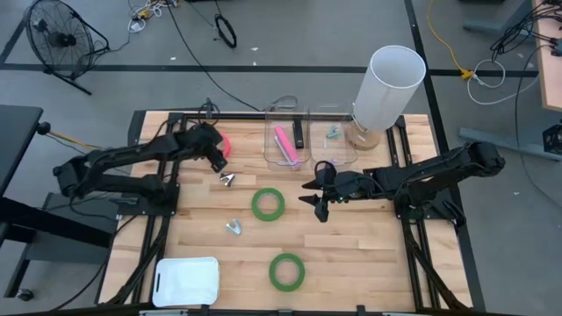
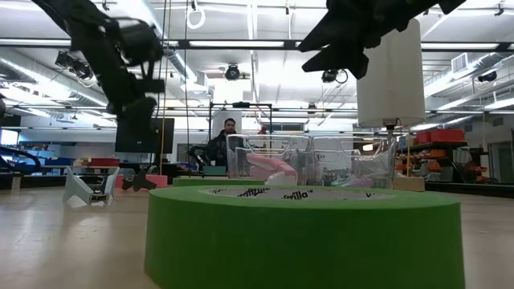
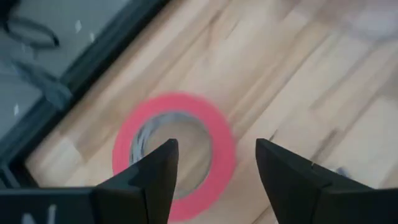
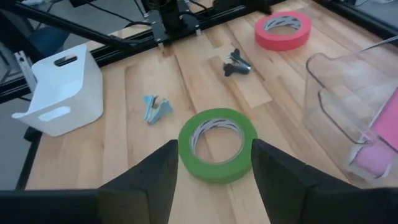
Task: Pick and place Stapler, Stapler remover, tape
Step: Put the pink tape into the white bin
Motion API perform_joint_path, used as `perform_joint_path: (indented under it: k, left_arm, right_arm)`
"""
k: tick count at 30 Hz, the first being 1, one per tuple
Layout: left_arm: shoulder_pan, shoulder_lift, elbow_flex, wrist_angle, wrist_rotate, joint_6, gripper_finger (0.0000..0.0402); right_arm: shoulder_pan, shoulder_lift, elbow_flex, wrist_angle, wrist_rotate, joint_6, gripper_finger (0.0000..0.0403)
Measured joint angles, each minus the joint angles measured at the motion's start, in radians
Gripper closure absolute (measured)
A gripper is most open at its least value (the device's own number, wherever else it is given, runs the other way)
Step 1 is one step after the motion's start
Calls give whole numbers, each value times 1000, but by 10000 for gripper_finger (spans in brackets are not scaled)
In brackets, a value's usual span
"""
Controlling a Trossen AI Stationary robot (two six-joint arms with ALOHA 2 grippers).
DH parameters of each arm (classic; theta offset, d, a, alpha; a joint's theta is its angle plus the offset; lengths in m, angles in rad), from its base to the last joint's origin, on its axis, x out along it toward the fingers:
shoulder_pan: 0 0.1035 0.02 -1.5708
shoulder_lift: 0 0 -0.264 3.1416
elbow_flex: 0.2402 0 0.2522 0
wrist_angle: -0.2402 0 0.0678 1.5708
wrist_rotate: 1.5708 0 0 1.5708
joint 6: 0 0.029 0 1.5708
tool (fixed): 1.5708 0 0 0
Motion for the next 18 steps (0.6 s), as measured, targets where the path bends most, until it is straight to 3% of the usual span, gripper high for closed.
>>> perform_joint_path:
  k: [7,18]
  left_arm:
    - [60,135,0,-2,51,4,204]
    - [70,211,1,2,101,74,206]
  right_arm:
    - [25,0,0,0,16,0,202]
    - [33,0,0,0,78,-2,202]
